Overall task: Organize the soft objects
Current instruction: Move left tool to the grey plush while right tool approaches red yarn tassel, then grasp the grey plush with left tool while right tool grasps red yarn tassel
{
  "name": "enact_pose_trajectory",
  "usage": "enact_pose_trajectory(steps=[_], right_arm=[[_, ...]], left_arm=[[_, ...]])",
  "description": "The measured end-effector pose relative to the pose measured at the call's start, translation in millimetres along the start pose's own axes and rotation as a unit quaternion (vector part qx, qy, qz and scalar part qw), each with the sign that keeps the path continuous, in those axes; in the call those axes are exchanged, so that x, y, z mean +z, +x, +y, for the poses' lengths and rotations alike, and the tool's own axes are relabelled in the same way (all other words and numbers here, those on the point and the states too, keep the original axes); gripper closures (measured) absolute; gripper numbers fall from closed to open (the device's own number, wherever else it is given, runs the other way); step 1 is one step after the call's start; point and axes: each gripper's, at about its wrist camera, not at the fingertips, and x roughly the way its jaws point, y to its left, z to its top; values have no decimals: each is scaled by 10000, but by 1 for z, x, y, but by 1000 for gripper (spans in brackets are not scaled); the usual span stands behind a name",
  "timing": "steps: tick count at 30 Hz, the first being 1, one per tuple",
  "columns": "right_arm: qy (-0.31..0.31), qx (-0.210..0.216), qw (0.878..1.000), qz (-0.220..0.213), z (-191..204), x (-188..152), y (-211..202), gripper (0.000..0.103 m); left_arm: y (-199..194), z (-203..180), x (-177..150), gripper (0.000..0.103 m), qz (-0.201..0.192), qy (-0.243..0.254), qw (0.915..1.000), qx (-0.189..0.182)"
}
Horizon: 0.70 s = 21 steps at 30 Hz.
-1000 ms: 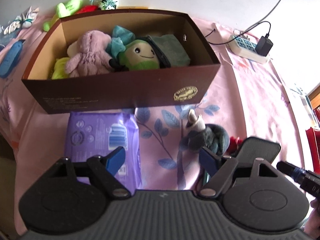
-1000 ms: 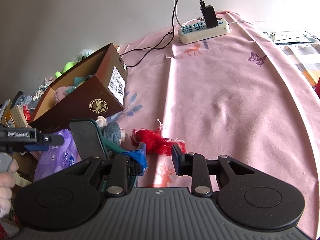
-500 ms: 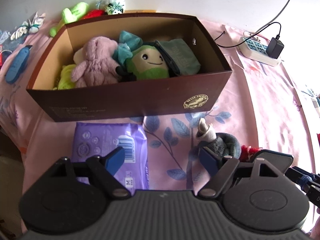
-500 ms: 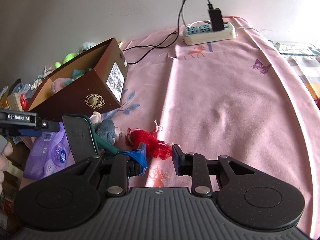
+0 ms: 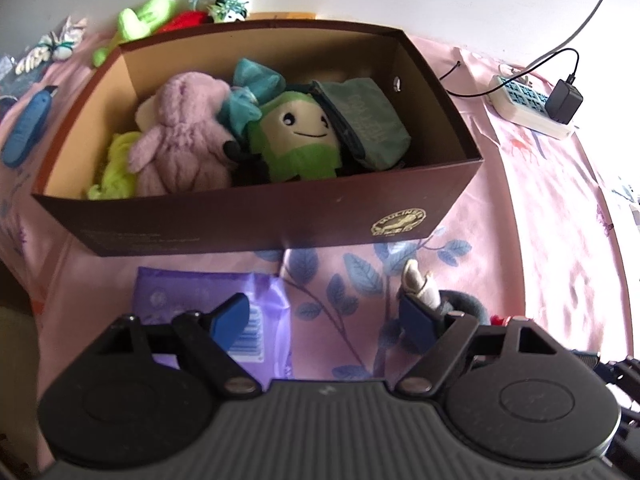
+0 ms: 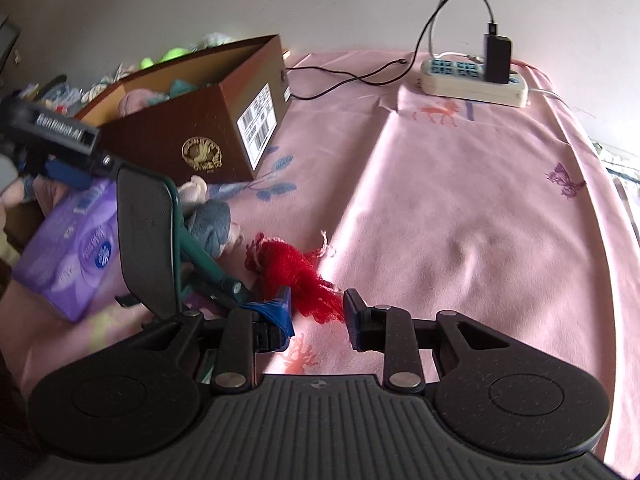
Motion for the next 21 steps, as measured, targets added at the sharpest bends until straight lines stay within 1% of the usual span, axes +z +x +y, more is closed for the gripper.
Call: enact_pose_trajectory(steps=[6,9,12,17,21], right_arm=[[-181,48,9998,12,-3,-5,7,93],[-256,117,9996,-37,-4,-7,10,93],[-403,242,9988,-117,-1,-6,11,92],[-756,403,9962,-122,3,-4,18,92],[-712,486,9963,-43,-3,-6,27,92]], left_arm=[[14,4,5,22,78,-264,9987,-437],[22,2,7,22,128,-294,9978,-583],[30,1,8,21,259,-315,9965,-735],[46,-6,9,21,487,-260,9953,-799],[59,-12,12,21,622,-232,9945,-811]])
